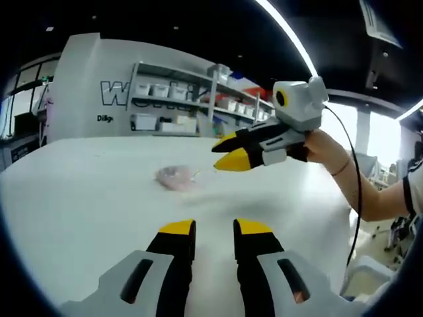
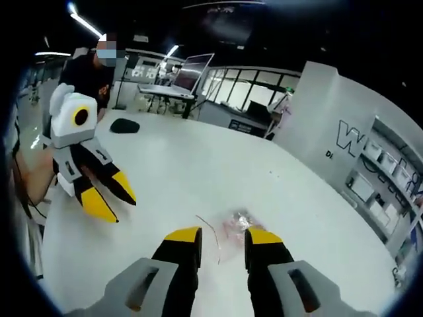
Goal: Open the resealable bag by pulling the two sides of the seal apart until the entire bag opening is separated and visibly accessible.
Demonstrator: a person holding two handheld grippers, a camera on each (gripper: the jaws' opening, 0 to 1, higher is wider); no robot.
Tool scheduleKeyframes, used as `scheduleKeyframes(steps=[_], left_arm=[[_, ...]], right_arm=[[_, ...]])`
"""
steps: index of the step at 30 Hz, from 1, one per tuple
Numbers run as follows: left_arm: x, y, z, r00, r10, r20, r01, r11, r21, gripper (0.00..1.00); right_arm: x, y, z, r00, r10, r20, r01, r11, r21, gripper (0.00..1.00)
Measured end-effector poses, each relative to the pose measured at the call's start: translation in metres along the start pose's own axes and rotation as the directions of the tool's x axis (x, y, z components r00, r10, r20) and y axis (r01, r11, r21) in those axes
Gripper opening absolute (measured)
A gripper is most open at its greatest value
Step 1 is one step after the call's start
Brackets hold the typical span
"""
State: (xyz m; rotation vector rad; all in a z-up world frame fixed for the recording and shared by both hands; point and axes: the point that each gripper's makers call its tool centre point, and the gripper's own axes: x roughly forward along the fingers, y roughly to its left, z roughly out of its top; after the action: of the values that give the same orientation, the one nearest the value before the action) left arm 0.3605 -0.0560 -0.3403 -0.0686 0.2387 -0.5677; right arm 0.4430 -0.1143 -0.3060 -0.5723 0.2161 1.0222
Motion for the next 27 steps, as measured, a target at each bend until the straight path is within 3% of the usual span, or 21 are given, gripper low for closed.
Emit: scheduleKeyframes(steps=[27], left_arm=[[-0.005, -0.003, 0.003, 0.999, -0.03, 0.035, 0.032, 0.998, -0.054, 0.23]], right_arm=[[-0.03, 0.029, -0.025, 0.999, -0.034, -0.007, 0.035, 0.995, 0.089, 0.28]])
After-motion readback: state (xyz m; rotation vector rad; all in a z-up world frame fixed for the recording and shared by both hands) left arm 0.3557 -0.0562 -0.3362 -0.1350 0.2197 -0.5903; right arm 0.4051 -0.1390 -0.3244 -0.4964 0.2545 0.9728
